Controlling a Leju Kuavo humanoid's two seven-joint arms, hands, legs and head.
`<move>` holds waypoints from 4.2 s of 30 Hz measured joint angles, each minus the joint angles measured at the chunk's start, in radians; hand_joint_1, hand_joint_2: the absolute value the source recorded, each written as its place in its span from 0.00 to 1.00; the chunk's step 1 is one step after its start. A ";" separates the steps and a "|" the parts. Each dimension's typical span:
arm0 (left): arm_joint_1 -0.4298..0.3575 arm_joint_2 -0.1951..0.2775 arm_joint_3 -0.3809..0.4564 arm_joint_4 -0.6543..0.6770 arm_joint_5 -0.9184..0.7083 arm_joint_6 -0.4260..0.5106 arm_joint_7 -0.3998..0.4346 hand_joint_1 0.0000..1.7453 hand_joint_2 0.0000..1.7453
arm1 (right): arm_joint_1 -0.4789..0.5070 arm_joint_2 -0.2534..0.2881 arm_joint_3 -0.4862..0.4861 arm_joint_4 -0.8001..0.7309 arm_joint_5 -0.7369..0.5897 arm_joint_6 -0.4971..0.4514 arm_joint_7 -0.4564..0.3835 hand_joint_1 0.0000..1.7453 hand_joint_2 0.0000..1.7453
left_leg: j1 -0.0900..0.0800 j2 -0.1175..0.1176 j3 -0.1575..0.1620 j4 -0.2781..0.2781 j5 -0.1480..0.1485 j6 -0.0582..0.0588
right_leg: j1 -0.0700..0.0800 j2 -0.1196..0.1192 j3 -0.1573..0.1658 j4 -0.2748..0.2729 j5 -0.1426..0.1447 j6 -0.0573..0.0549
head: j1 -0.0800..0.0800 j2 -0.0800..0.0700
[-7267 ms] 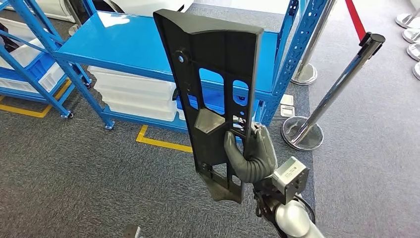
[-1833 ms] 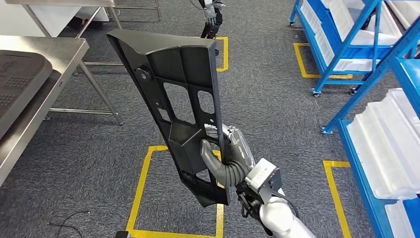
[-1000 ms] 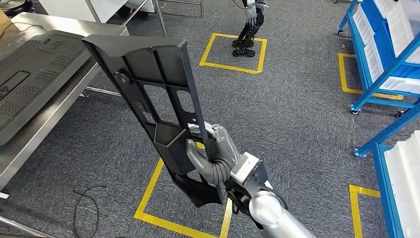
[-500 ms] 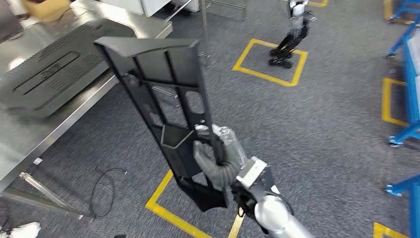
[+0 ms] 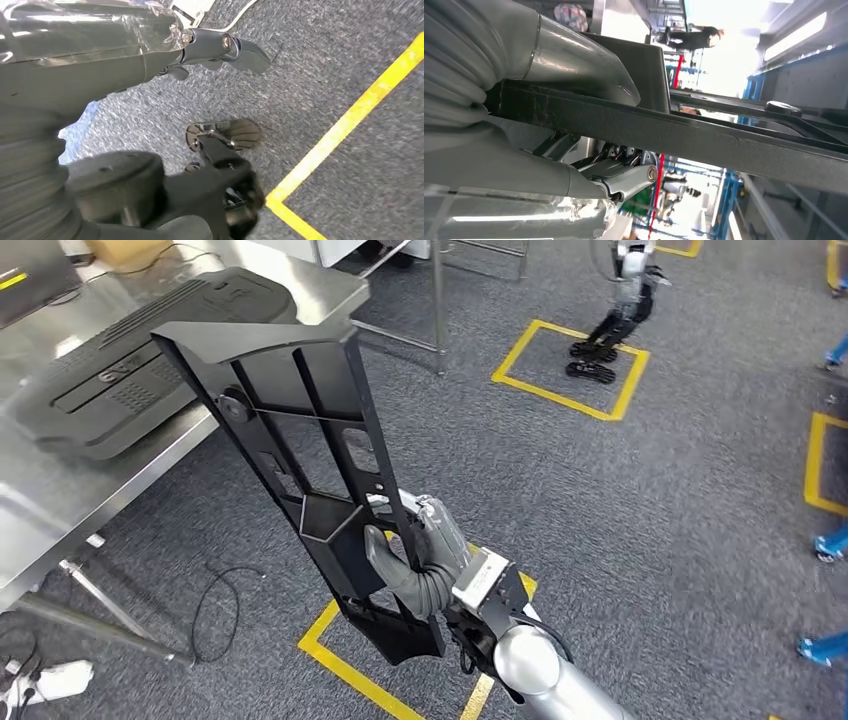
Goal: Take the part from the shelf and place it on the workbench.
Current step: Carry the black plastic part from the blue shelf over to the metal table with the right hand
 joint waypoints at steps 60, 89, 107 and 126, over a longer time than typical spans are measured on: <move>0.010 -0.006 0.000 0.002 -0.007 -0.021 0.021 0.00 1.00 | 0.028 -0.013 -0.006 -0.009 -0.025 -0.001 -0.009 1.00 1.00 | 0.010 -0.071 -0.109 0.066 0.011 -0.028 | -0.025 0.103 0.080 -0.005 -0.068 0.009 | -0.022 0.000; 0.002 -0.004 -0.001 0.002 -0.002 -0.022 0.007 0.00 1.00 | 0.020 -0.013 -0.007 -0.006 -0.026 -0.005 -0.016 1.00 1.00 | 0.037 -0.081 -0.046 0.146 -0.081 -0.065 | -0.024 0.094 -0.057 0.014 0.029 0.004 | -0.009 0.000; 0.001 -0.008 0.000 0.002 -0.006 -0.020 0.010 0.00 1.00 | 0.021 -0.015 -0.007 -0.006 -0.025 -0.002 -0.017 1.00 1.00 | 0.014 -0.076 0.026 -0.021 -0.019 -0.018 | -0.013 0.092 -0.053 0.023 0.025 0.024 | 0.053 0.000; 0.002 -0.007 -0.001 0.002 -0.010 -0.020 0.019 0.00 1.00 | 0.017 -0.015 -0.007 -0.006 -0.025 -0.001 -0.017 1.00 1.00 | 0.020 -0.071 0.029 -0.028 -0.020 -0.031 | -0.021 0.088 -0.037 -0.011 0.034 0.033 | 0.002 0.000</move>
